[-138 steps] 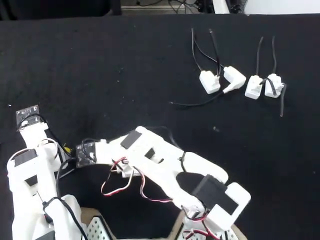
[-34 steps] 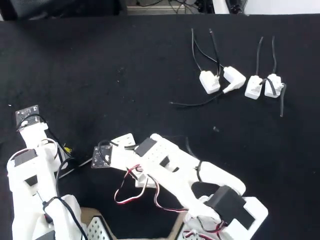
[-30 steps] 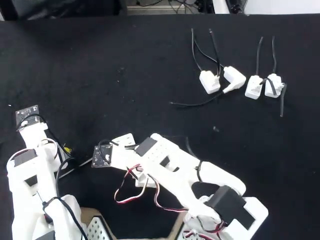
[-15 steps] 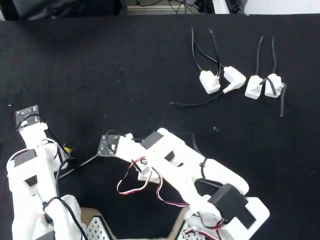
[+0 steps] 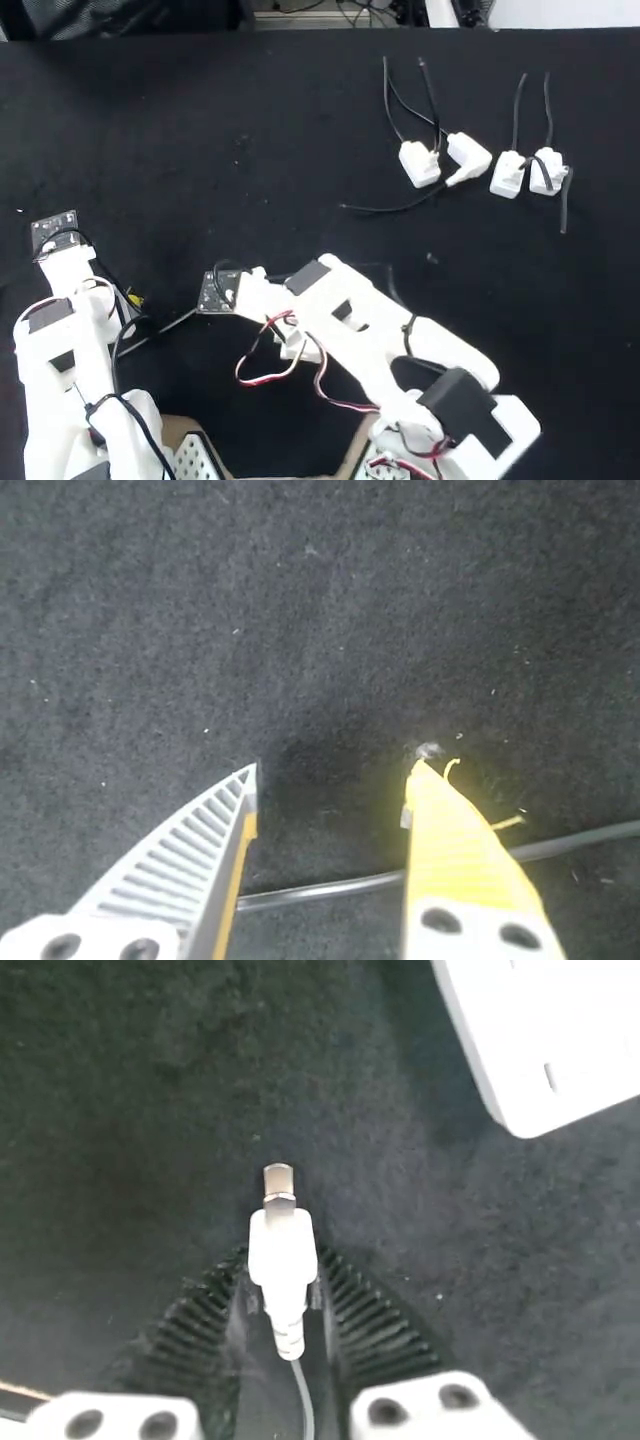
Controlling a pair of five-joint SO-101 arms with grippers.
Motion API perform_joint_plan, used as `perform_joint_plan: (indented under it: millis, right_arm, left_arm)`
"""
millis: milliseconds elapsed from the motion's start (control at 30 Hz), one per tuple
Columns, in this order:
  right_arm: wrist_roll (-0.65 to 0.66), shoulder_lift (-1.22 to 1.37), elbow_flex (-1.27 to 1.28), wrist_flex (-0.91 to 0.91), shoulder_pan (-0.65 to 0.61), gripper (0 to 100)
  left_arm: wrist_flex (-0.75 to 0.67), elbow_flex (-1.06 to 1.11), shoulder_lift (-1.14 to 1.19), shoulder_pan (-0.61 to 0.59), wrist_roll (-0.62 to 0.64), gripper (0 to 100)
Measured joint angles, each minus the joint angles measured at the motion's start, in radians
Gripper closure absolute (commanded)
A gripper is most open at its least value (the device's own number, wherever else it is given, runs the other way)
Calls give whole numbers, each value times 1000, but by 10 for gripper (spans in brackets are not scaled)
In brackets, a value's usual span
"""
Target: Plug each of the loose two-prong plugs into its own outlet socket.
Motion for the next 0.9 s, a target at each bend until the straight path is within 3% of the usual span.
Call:
perform_joint_plan:
  millis: [233,400,767,900]
  right_arm:
    - [-103,-299,5,35,0,988]
    - [-203,-500,123,-133,0,988]
    - [-393,-526,229,-327,0,988]
    - [-417,-540,281,-402,0,988]
  left_arm:
    - [0,0,0,0,0,762]
    - [0,0,0,0,0,762]
    - [6,0,-9,3,0,762]
    - [17,0,-9,80,0,762]
